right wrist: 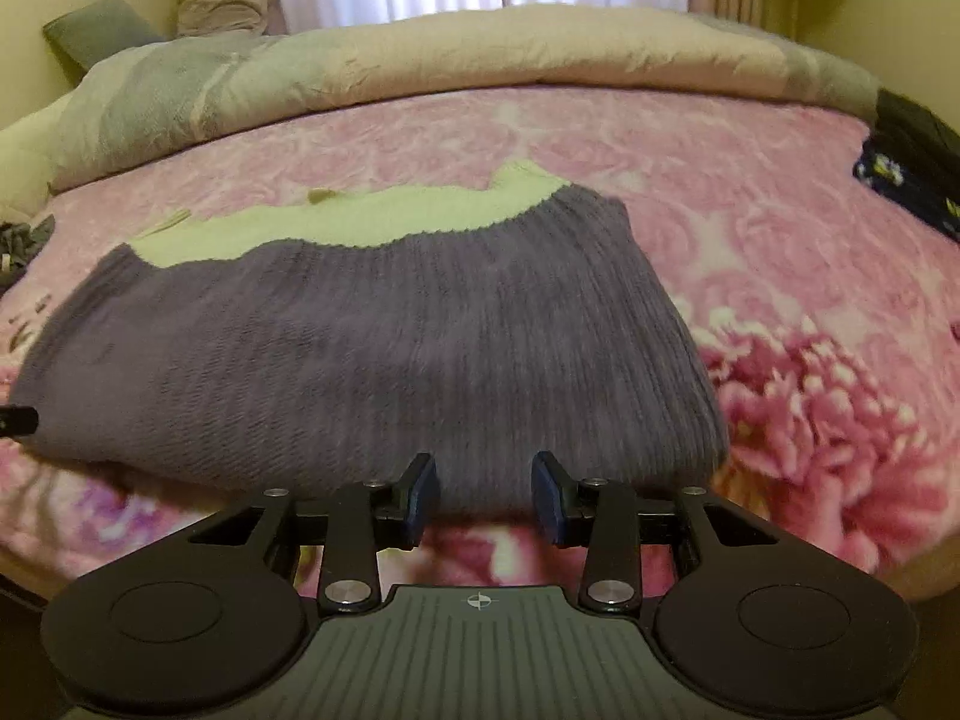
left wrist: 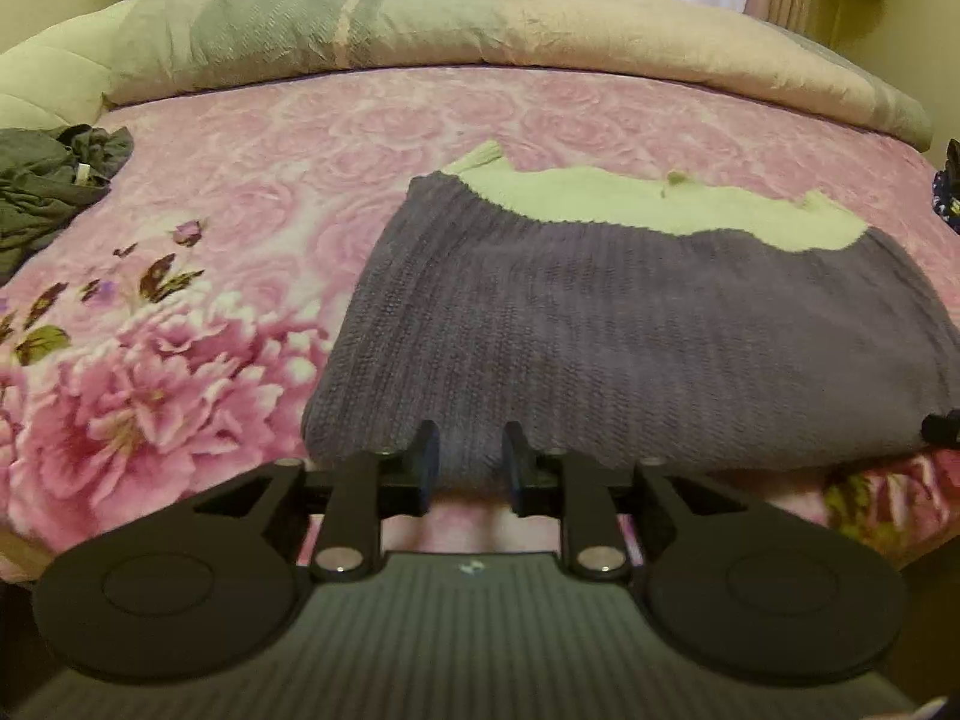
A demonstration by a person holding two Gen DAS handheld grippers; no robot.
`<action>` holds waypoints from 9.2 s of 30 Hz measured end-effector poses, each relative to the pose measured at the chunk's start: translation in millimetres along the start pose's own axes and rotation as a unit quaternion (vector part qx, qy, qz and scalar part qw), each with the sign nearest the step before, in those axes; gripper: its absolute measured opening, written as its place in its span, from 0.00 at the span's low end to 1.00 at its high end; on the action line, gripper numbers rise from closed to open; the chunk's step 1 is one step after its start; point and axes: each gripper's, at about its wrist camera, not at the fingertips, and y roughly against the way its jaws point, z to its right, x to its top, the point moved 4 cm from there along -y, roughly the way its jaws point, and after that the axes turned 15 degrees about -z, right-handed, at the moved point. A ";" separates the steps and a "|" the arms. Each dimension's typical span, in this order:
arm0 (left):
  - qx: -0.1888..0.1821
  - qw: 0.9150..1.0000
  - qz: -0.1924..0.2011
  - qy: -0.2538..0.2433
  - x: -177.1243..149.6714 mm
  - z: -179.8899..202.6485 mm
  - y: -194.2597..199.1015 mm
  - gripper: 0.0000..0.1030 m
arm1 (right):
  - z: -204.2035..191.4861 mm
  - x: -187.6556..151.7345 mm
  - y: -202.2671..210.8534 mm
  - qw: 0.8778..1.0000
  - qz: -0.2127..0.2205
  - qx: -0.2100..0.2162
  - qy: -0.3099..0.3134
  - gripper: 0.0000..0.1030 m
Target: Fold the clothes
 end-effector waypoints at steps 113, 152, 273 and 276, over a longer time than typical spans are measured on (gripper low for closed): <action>0.085 0.921 -0.148 0.350 37.9 272.2 241.8 0.38 | 93.3 153.0 153.5 0.867 -0.195 0.125 0.441 0.70; 0.005 0.769 -0.063 0.636 24.9 351.6 64.4 0.39 | 122.4 300.6 -59.8 0.743 -0.253 0.251 0.566 0.70; -0.130 0.783 0.074 0.604 -21.1 214.5 6.4 0.18 | 31.2 314.3 -149.1 0.791 -0.362 0.457 0.185 0.70; -0.142 0.775 0.079 0.610 -20.9 211.9 5.3 0.19 | 45.5 308.7 -150.3 0.801 -0.326 0.403 0.299 0.70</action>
